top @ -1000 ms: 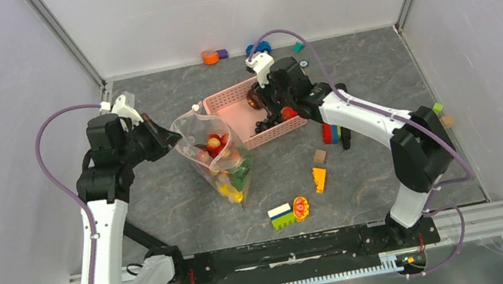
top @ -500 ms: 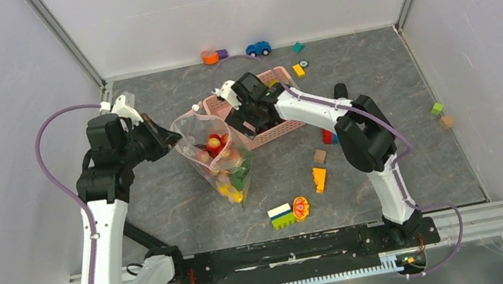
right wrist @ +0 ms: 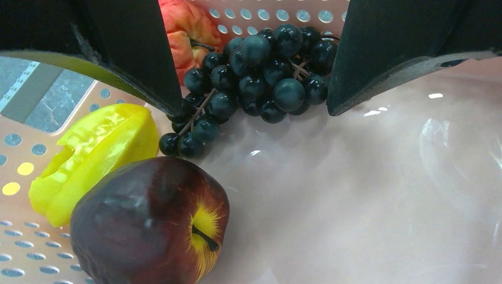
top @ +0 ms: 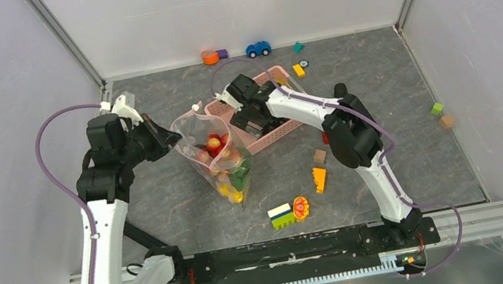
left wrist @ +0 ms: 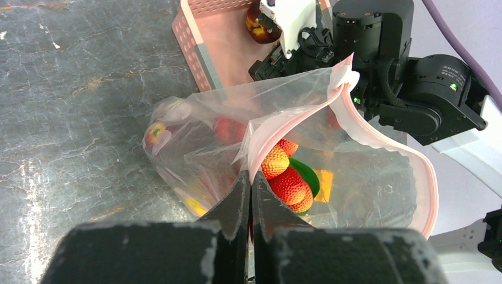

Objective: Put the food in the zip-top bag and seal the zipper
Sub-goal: Pick up the fake fruit from the bin.

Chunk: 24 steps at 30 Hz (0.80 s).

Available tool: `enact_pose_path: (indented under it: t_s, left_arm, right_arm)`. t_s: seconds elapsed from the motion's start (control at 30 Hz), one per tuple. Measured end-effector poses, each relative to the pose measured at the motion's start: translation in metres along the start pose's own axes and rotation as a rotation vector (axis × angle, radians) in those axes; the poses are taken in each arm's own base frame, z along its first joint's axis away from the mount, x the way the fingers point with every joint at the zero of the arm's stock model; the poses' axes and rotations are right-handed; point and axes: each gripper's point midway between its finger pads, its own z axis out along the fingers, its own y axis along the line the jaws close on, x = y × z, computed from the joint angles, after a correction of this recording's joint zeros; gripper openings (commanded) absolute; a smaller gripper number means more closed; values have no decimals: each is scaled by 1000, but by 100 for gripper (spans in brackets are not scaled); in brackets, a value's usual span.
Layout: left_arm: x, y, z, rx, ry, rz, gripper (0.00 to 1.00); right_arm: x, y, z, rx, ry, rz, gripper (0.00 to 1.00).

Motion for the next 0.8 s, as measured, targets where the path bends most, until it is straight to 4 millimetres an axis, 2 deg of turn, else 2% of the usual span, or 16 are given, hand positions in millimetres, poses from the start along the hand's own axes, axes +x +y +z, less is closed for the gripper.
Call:
enact_pose_path:
  t_s: [0.2,0.67,0.8]
  left_arm:
    - [0,0,0,0,0,0,2]
    - [0,0,0,0,0,0,2]
    - [0,0,0,0,0,0,2]
  right_arm:
    - [13,-9,3,60,62,-22,96]
    - [30,-45,-1,253,146,10,70]
    - [32,-50,-3,272,154,16,68]
